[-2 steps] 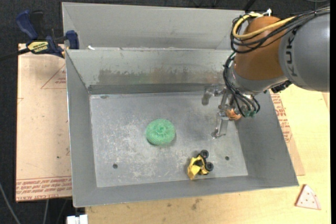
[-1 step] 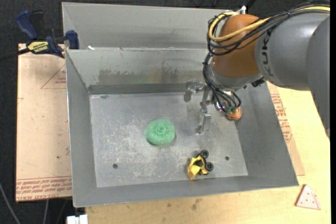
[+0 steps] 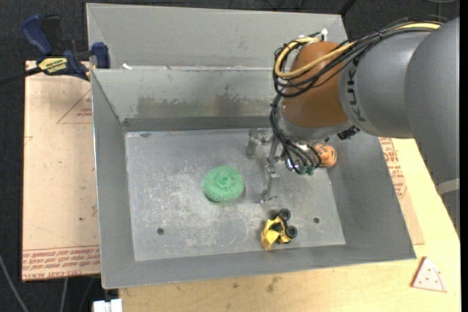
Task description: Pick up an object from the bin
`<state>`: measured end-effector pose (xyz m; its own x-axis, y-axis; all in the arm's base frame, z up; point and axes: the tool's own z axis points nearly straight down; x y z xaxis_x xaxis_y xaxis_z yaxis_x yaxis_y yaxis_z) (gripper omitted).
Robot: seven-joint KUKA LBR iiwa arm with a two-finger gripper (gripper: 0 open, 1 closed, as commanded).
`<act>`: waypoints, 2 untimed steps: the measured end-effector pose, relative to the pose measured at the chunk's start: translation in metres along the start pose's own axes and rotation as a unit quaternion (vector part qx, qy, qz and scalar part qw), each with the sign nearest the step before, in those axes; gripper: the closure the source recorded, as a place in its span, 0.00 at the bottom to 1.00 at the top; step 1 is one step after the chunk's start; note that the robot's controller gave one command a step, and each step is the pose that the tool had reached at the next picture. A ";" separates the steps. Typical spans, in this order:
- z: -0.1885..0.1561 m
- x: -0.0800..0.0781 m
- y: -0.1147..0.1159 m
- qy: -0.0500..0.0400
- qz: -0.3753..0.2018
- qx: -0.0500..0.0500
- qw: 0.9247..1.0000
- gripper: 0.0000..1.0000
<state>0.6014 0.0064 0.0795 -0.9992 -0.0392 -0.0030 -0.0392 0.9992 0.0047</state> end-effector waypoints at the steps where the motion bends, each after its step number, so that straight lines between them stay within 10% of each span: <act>1: 0.007 0.017 0.015 0.002 -0.043 0.002 0.999 0.00; 2: 0.007 0.018 0.039 0.001 -0.087 0.002 0.996 0.00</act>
Offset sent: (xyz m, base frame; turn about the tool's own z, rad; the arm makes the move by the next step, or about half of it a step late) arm -0.0192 0.0702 -0.0069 0.0592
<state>0.5823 0.0447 0.0727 -0.9772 -0.2121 -0.0022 -0.2121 0.9772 0.0008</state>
